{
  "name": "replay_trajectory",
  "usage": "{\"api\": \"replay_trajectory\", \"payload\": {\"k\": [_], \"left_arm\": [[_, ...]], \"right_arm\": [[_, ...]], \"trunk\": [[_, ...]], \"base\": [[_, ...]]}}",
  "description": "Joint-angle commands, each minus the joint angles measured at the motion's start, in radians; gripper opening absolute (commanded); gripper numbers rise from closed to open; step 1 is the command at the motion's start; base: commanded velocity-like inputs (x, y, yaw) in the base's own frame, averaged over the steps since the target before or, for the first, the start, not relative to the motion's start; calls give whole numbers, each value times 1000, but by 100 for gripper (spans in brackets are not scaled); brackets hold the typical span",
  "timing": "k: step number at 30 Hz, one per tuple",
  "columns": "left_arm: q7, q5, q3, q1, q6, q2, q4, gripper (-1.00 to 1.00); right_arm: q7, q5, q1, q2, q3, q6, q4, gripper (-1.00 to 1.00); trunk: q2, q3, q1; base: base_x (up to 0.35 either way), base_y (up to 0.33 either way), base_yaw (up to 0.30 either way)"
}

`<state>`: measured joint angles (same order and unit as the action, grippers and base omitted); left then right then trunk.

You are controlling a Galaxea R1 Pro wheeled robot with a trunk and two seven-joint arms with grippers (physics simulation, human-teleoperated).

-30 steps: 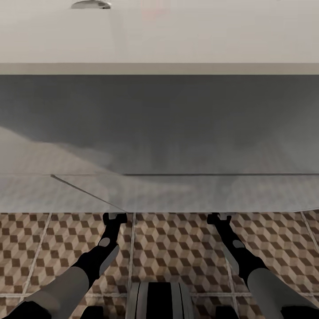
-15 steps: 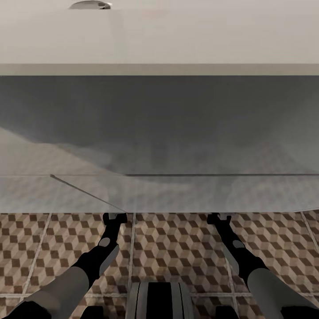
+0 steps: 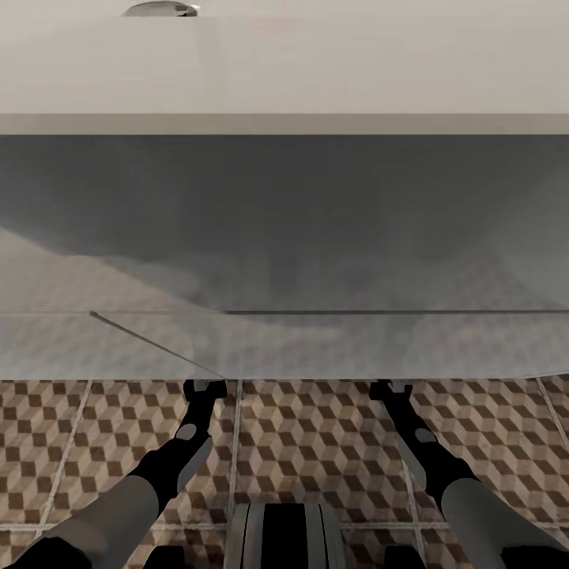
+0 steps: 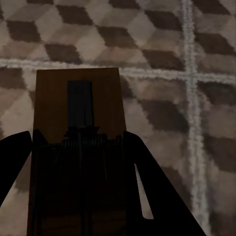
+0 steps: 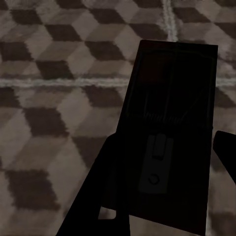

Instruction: Take the four mousetraps from the cabinet in the bathroom and place them on the bathroom floor. Make sure all four end up on the same floor surface, and ensure that at least two of them are either under or directly next to the same bathroom sink.

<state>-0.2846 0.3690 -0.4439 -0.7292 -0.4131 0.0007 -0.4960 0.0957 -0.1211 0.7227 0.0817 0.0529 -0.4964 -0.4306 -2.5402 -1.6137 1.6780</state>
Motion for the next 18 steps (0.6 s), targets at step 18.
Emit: {"api": "replay_trajectory", "payload": {"k": [18], "left_arm": [[-8,4,-9,-1,-3,-8,1,-100]], "right_arm": [[4,-10,0,0,5,-5,1,-100]], "trunk": [[0,0,0]], "base": [[0,0,0]]}}
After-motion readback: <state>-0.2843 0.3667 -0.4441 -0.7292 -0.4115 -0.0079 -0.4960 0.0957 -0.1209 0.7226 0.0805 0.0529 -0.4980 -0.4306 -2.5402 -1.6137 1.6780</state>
